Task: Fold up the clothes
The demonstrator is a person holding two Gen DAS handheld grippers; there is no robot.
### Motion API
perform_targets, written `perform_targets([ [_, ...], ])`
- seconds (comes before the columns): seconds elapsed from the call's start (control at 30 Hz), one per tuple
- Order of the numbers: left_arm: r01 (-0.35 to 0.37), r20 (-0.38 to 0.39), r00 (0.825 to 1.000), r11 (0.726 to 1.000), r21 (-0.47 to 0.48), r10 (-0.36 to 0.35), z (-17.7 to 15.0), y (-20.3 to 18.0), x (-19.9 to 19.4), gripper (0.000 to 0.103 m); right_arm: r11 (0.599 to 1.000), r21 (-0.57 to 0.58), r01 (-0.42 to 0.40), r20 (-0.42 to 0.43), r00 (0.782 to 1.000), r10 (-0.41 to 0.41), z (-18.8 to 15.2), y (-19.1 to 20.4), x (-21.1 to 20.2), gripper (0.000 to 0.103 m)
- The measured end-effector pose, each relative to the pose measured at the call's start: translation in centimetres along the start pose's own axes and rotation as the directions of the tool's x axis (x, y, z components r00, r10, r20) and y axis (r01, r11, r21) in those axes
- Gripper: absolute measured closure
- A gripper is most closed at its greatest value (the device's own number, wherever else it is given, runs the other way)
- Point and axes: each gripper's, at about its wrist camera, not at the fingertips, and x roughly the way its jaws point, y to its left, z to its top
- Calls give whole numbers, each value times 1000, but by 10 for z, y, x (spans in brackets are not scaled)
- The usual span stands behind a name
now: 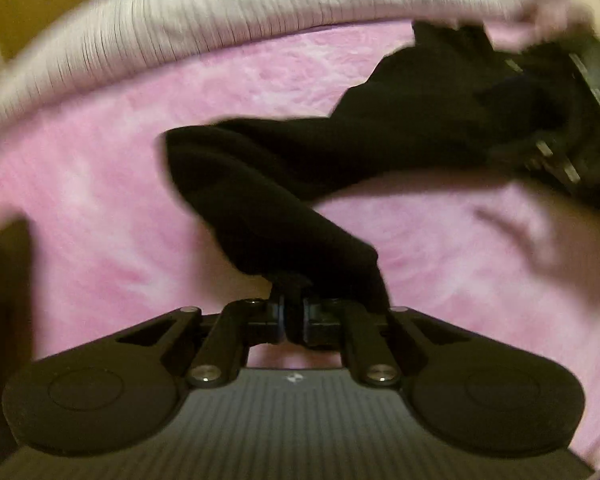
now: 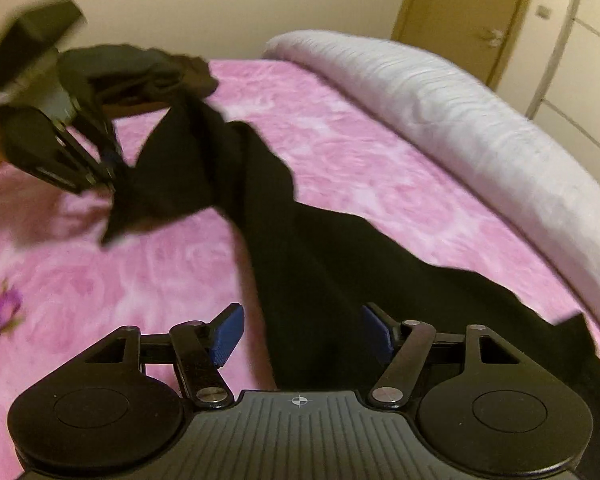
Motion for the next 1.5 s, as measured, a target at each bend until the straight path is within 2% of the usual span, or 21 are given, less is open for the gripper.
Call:
perform_targets([
  [0.03, -121, 1, 993, 990, 73, 121, 0, 9, -9, 97, 1000, -6, -4, -3, 1000, 4, 5, 2, 8, 35],
  [0.1, -381, 30, 923, 898, 221, 384, -2, 28, -25, 97, 1000, -22, -7, 10, 1000, 7, 12, 8, 14, 35],
  [0.17, -508, 37, 857, 833, 219, 514, -5, 54, -35, 90, 999, -37, -22, 13, 1000, 22, 16, 17, 19, 35],
  [0.23, -526, -4, 848, 841, 127, 530, -11, 77, -40, 76, 997, -66, -33, 4, 999, 33, 19, 28, 27, 35],
  [0.37, -488, -18, 872, 871, 50, 489, -32, 80, -42, 67, 991, -129, -39, -8, 999, 38, 17, 45, 38, 35],
  [0.5, -449, 66, 894, 886, 119, 444, -46, 56, -38, 64, 971, -236, -46, 12, 999, 50, 12, 63, 34, 35],
  [0.57, -444, 120, 896, 879, 172, 428, -47, 43, -37, 61, 945, -323, -48, 31, 998, 62, 8, 77, 27, 38],
  [0.6, -433, 135, 900, 881, 190, 414, -45, 40, -37, 58, 930, -365, -49, 41, 997, 68, 6, 84, 24, 54],
  [0.67, -411, 150, 910, 888, 206, 386, -40, 37, -34, 58, 888, -456, -55, 58, 994, 91, 3, 100, 17, 64],
  [0.8, -340, 137, 936, 935, 104, 326, -24, 52, -37, 52, 805, -561, -193, 23, 968, 248, -2, 135, 6, 64],
  [0.9, -241, 105, 965, 970, -2, 240, -7, 70, -35, 38, 867, -457, -200, 66, 964, 258, 8, 128, 7, 64],
  [1.0, -133, 68, 988, 986, -99, 140, 17, 86, -19, 38, 932, -321, -170, 98, 973, 211, 20, 110, 14, 56],
  [1.07, -71, 46, 996, 979, -191, 81, 35, 100, 2, 38, 952, -276, -129, 108, 980, 164, 23, 101, 19, 51],
  [1.17, 26, 3, 1000, 930, -366, -26, 56, 123, 43, 38, 966, -236, -108, 96, 986, 134, 24, 89, 29, 43],
  [1.2, 50, -14, 998, 911, -410, -61, 61, 130, 56, 42, 970, -205, -134, 88, 984, 155, 24, 84, 33, 42],
  [1.23, 51, -33, 997, 908, -415, -71, 62, 130, 65, 75, 972, -174, -160, 81, 981, 176, 23, 79, 38, 42],
  [1.27, 46, -52, 996, 912, -407, -74, 63, 129, 72, 92, 972, -142, -186, 74, 977, 198, 23, 74, 42, 42],
  [1.33, 36, -61, 996, 925, -378, -64, 62, 125, 77, 96, 968, -77, -238, 65, 968, 243, 22, 65, 49, 43],
  [1.37, 29, -41, 998, 934, -355, -47, 59, 121, 71, 97, 963, -43, -266, 66, 961, 269, 25, 61, 52, 55],
  [1.4, 23, -15, 999, 941, -339, -29, 55, 120, 61, 97, 959, -20, -282, 68, 957, 283, 29, 59, 55, 80],
  [1.5, 9, 121, 992, 943, -333, 33, 27, 122, 5, 98, 967, -67, -247, 108, 961, 253, 35, 69, 44, 94],
])
